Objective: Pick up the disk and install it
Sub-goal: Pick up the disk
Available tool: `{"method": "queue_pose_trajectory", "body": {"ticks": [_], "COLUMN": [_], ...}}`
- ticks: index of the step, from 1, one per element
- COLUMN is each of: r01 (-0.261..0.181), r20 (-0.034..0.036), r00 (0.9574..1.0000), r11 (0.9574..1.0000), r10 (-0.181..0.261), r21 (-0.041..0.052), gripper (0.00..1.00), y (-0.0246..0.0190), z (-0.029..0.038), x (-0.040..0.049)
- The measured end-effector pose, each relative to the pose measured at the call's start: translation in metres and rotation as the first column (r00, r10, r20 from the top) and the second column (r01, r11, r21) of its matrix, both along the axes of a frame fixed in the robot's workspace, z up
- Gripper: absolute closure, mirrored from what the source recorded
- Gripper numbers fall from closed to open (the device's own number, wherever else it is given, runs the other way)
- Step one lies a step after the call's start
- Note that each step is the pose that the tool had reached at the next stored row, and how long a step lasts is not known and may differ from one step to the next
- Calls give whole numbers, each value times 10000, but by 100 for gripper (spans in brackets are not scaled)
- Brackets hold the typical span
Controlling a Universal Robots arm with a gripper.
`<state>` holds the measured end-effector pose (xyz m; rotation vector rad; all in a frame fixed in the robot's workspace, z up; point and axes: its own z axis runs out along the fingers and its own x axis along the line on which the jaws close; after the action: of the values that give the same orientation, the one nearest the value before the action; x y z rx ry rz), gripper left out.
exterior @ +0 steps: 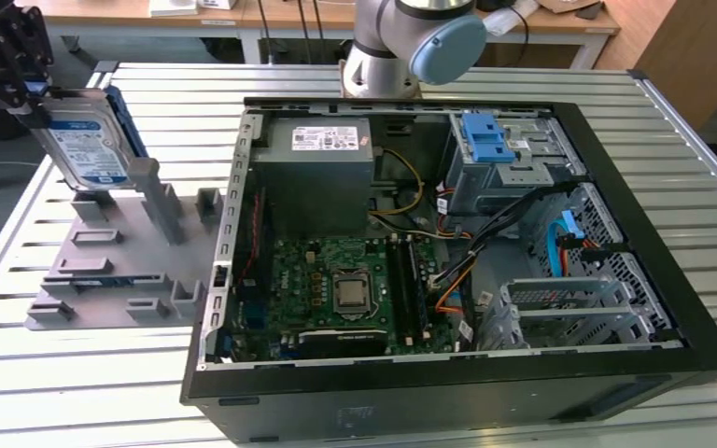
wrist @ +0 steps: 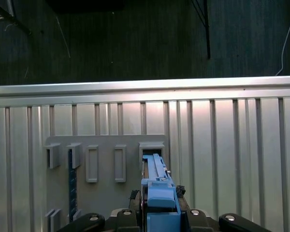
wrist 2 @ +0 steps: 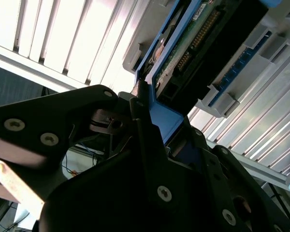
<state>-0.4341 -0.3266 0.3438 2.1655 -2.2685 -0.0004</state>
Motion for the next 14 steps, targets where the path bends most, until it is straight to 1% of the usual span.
{"method": "queue_pose_trajectory", "body": {"ticks": [9,14], "r01": [0,-1], "r20": [0,1], "r00": [10000,10000], "r11": [10000,10000], "r10": [0,1], "r21": [0,0], "gripper": [64,64], "y": [0,0], "z": [76,133], "x": [0,0]}}
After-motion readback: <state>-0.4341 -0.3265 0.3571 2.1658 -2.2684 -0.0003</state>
